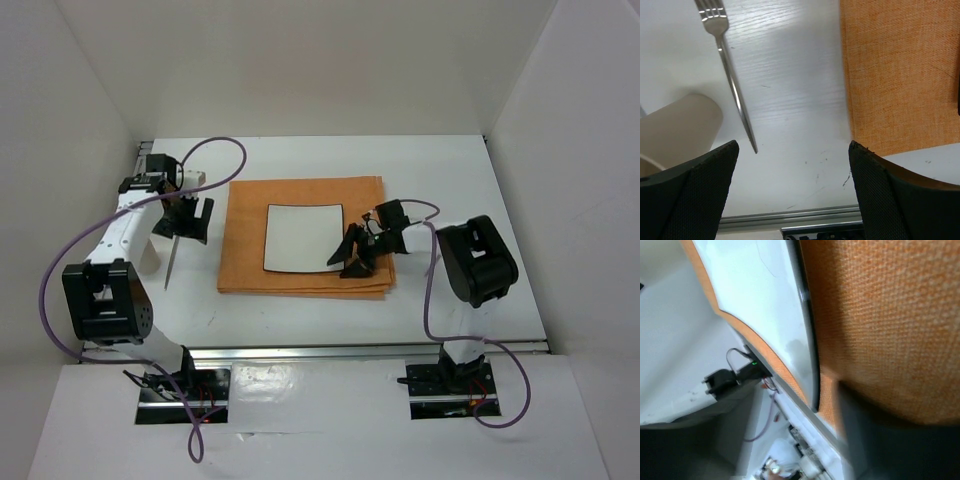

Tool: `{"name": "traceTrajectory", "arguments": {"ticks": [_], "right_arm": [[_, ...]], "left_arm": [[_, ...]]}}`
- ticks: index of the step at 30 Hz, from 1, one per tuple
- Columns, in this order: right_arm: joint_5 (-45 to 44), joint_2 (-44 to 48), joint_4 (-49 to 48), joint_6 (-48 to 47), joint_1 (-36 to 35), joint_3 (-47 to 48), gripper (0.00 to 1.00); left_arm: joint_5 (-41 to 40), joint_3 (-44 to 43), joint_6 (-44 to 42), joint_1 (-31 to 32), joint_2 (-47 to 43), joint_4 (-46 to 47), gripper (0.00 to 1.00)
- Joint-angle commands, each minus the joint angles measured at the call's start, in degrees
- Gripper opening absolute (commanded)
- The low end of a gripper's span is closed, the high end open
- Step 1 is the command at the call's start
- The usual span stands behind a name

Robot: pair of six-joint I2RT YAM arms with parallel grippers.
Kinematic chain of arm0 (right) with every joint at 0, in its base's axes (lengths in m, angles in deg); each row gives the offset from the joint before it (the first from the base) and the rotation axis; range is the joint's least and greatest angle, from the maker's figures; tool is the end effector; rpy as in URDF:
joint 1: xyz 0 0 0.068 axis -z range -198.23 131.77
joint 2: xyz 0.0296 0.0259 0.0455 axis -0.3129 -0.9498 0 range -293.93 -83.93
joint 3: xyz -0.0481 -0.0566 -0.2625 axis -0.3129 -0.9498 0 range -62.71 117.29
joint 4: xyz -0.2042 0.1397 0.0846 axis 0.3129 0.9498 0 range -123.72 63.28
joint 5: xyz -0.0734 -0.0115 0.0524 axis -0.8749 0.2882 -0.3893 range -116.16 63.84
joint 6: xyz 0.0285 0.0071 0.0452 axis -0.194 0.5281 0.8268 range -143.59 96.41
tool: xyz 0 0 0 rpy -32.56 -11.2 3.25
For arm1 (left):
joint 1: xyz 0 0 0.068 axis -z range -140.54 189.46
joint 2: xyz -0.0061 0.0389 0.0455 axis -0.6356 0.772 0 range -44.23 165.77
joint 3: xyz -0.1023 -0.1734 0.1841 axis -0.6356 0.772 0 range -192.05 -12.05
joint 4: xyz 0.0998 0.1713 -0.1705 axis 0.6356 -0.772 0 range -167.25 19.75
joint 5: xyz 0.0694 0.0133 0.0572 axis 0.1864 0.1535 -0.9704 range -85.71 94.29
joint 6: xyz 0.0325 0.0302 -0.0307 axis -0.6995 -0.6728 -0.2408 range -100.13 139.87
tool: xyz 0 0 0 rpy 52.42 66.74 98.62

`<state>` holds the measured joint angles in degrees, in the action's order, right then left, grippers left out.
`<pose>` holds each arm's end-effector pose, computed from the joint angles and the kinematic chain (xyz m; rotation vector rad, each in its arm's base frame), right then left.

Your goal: Set the dinner table for one person

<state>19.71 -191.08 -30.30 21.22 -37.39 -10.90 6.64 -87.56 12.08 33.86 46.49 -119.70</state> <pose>0.3108 0.1349 0.1138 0.2953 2.7699 1.4023 0.3210 0.0301 0.2720 0.0640 2.6968 0.0157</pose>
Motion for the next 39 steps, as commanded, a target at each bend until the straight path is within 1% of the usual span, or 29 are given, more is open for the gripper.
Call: {"name": "traceTrajectory", "arguments": {"ticks": [1,2,3,4,5,7,8,9,11,12,13,15,18,19,22,23,27,32,33,36,37,39], "right_arm": [[-5.25,3.08,9.40,-5.43,-0.53,2.50,0.89],[-6.22,3.61,11.15,-6.23,-0.53,2.50,0.92],[-7.10,5.01,14.48,-7.02,-0.53,3.11,1.00],[-7.89,5.89,16.07,-7.89,-0.53,3.12,1.00],[-9.64,6.77,17.57,-9.56,-0.53,3.12,1.00],[-11.32,9.41,22.32,-12.19,-0.53,3.12,1.00],[-12.72,10.20,23.90,-12.99,-0.53,3.64,1.00],[-13.25,11.95,26.87,-13.78,-0.53,3.65,1.00],[-14.40,13.72,29.44,-15.19,-0.53,4.26,1.00],[-14.92,14.68,30.49,-15.98,-0.53,4.26,1.00],[-14.93,16.43,32.33,-15.99,-0.53,4.78,1.00],[-16.15,17.85,33.92,-17.04,-0.53,5.40,1.00],[-16.86,19.35,36.04,-17.66,-0.53,7.51,1.00],[-16.86,20.13,36.04,-17.66,-0.53,8.21,1.00],[-15.82,20.67,34.64,-17.66,-0.53,8.83,1.00],[-14.50,20.67,34.64,-17.66,-0.53,8.83,1.00],[-13.61,20.14,33.32,-17.66,-0.53,9.97,1.00],[-14.31,20.14,33.84,-17.66,-0.53,11.73,1.00],[-15.01,20.66,33.84,-17.66,-0.53,11.73,1.00],[-15.02,21.28,33.85,-17.66,-0.53,13.05,1.00],[-15.02,21.28,33.85,-17.66,-0.53,13.05,1.00],[-15.63,21.81,34.37,-17.66,-0.53,13.58,1.00]], "left_arm": [[-2.78,-2.62,-1.44,-0.37,-4.22,-0.82,0.96],[-3.66,-2.63,-2.05,-0.37,-5.19,-0.82,0.96],[-4.71,-3.33,-2.05,-0.37,-7.46,-0.82,0.97],[-6.20,-3.33,-2.66,-0.37,-8.62,-0.13,0.98],[-10.05,-4.12,-3.36,-0.37,-9.58,-0.12,1.00],[-15.24,-5.61,-5.38,-2.38,-10.30,-0.12,1.00],[-16.66,-5.62,-6.17,-3.35,-10.30,-0.73,1.00],[-17.89,-5.62,-6.97,-5.62,-10.30,-0.73,1.00],[-19.31,-5.62,-8.98,-8.62,-10.30,0.05,1.00],[-19.31,-5.62,-9.52,-11.59,-9.78,1.19,1.00],[-19.31,-5.62,-9.52,-13.10,-9.77,1.20,1.00],[-16.86,-6.15,-10.75,-16.96,-8.11,1.20,1.00],[-16.24,-6.15,-12.06,-20.31,-4.43,1.20,0.96],[-16.24,-6.15,-12.07,-22.50,-3.36,1.81,0.96],[-13.08,-7.63,-12.60,-25.93,0.77,1.65,0.89],[-10.46,-8.25,-12.60,-26.47,1.73,0.94,0.87],[-6.66,-8.08,-13.13,-27.00,4.20,0.41,0.86],[-1.92,-6.94,-13.13,-27.62,7.71,-0.73,0.72],[-0.69,-6.94,-13.13,-27.62,8.24,-1.34,0.60],[1.42,-6.94,-13.13,-28.14,8.25,-1.88,0.36],[1.43,-6.94,-12.60,-28.14,7.64,-1.88,0.25],[1.43,-7.46,-12.60,-28.14,7.63,-2.40,0.13]]}}
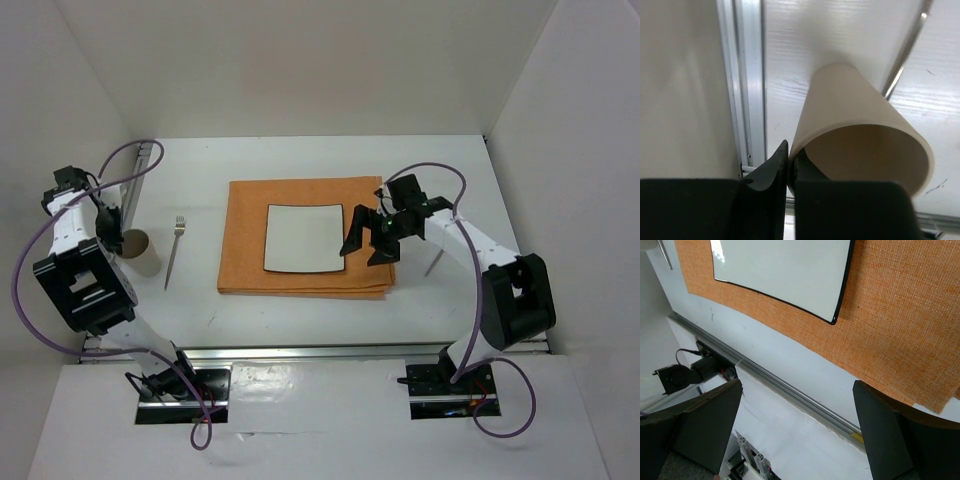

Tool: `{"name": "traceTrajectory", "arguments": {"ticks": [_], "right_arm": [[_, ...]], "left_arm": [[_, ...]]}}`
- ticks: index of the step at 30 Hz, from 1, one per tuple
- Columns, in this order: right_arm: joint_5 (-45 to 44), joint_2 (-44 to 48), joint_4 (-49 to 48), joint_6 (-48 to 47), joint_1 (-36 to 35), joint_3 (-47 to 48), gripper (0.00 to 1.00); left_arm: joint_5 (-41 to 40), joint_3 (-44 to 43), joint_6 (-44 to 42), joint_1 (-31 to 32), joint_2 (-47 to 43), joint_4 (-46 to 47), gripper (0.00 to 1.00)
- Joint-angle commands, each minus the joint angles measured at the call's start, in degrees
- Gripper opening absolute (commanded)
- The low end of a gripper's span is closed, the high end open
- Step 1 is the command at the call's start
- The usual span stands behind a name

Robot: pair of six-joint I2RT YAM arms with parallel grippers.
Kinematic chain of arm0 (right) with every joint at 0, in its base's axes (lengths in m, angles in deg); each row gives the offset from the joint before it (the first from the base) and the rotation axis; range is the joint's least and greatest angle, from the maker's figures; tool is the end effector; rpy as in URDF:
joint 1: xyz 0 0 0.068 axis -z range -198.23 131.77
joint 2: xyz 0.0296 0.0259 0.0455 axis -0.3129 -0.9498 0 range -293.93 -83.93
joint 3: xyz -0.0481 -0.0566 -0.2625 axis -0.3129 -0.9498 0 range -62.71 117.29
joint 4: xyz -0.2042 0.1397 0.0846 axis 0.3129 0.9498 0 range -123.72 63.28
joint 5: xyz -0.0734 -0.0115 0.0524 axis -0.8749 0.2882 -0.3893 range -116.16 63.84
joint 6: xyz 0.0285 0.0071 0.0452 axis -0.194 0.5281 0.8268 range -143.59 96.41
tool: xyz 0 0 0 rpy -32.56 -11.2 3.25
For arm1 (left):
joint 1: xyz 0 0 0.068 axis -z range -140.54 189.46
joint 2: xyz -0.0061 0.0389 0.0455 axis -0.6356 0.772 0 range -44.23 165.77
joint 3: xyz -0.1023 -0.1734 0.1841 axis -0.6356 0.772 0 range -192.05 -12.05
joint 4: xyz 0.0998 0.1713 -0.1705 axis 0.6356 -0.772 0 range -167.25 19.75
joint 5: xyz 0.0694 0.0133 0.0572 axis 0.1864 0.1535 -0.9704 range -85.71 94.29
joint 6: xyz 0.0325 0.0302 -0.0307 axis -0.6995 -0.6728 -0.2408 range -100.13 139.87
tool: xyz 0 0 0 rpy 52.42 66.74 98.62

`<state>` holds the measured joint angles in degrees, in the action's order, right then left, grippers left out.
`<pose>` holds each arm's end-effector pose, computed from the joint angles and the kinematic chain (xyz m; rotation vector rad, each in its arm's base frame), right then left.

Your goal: Set the dinner table for one person

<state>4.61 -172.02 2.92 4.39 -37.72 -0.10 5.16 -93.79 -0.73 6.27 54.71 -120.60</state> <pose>0.2836 0.1196 0.2337 0.0165 2.7583 0.9680 0.2971 0.1938 0.2578 -0.3002 2.7598 0.2304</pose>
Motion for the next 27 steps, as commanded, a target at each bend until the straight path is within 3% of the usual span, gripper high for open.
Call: {"name": "traceTrajectory", "arguments": {"ticks": [1,7,11,14,19,27], "right_arm": [[-1.23,2.75,1.15,-0.83,-0.72,2.78,1.00],[-7.89,6.78,0.81,-1.88,-5.02,5.33,1.00],[-19.12,12.59,-6.74,-1.80,-13.29,6.56,1.00],[-25.46,14.88,-15.09,-1.80,-18.28,6.56,0.97],[-38.92,10.60,-24.76,-4.61,-29.72,11.03,0.93],[-43.95,3.02,-26.45,-1.27,-31.32,19.38,0.86]], "left_arm": [[3.44,-1.84,0.21,-0.56,-0.06,-2.03,0.00],[8.53,-5.44,0.74,-1.09,-3.21,-6.25,0.00],[19.57,-16.40,0.74,-0.48,-9.10,-12.39,0.00],[25.30,-21.43,0.74,6.45,-12.79,-14.77,0.00],[22.88,-23.30,4.42,23.83,-11.85,-16.02,0.00],[16.47,-24.53,9.08,40.64,-6.04,-14.26,0.00]]}}
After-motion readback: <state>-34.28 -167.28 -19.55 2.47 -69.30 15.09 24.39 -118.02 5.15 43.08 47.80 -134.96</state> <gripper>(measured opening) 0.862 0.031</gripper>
